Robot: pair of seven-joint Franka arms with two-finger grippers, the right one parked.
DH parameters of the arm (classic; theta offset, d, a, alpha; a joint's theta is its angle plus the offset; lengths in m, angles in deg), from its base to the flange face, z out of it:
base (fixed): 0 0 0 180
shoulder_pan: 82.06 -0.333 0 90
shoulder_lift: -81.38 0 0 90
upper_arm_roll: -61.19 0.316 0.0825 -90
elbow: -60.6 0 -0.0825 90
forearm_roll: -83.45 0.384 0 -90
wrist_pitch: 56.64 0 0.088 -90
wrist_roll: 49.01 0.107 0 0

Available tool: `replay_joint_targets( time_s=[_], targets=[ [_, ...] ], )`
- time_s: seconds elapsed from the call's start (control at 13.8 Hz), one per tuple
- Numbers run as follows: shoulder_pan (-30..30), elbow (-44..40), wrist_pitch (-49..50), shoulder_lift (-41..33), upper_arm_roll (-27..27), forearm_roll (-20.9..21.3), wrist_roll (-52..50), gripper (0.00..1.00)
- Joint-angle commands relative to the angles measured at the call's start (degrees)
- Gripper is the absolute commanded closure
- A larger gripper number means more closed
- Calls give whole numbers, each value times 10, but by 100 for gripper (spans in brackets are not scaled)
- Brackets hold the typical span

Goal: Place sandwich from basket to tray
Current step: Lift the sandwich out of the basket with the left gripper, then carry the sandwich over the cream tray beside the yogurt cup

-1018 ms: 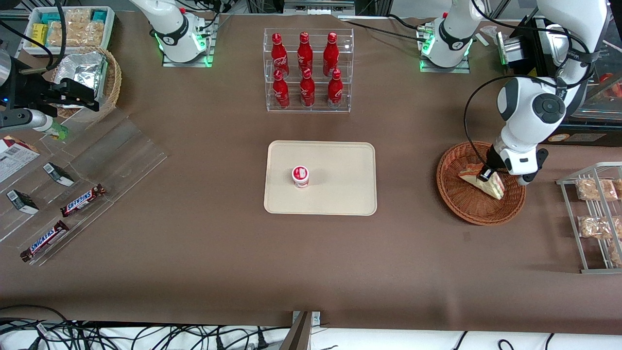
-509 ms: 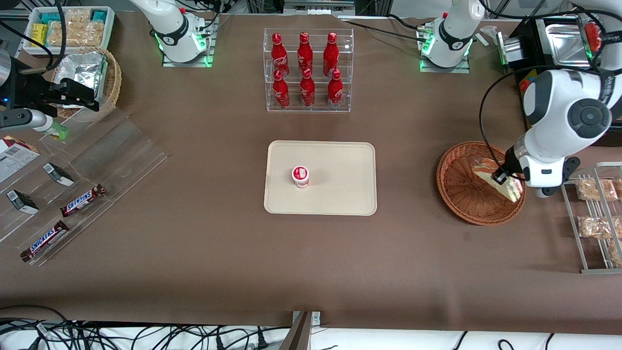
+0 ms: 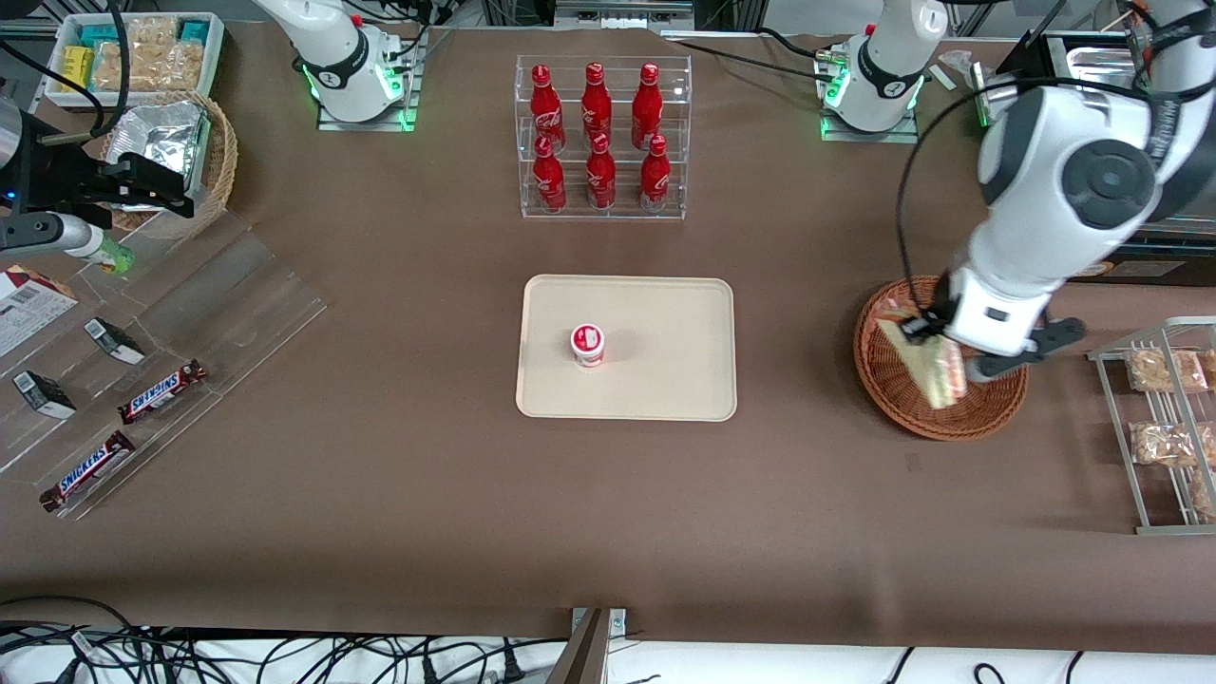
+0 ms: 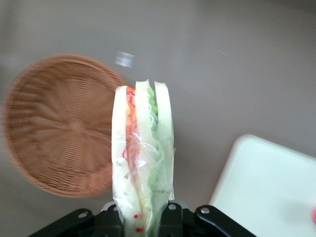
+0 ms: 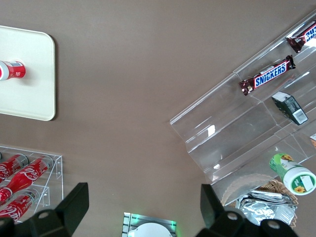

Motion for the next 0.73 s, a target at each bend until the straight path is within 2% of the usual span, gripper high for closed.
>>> replay_joint_targets(
  time_s=[0.0, 0.22, 0.44, 0.58, 0.65],
  targets=[
    [3, -38, 12, 29, -53, -20, 43, 100],
    [5, -46, 0, 67, -123, -10, 37, 100],
    [42, -43, -54, 108, -136, -10, 35, 100],
    [67, -39, -104, 142, -136, 18, 5, 100],
    [81, -37, -121, 163, -136, 50, -31, 100]
  ],
)
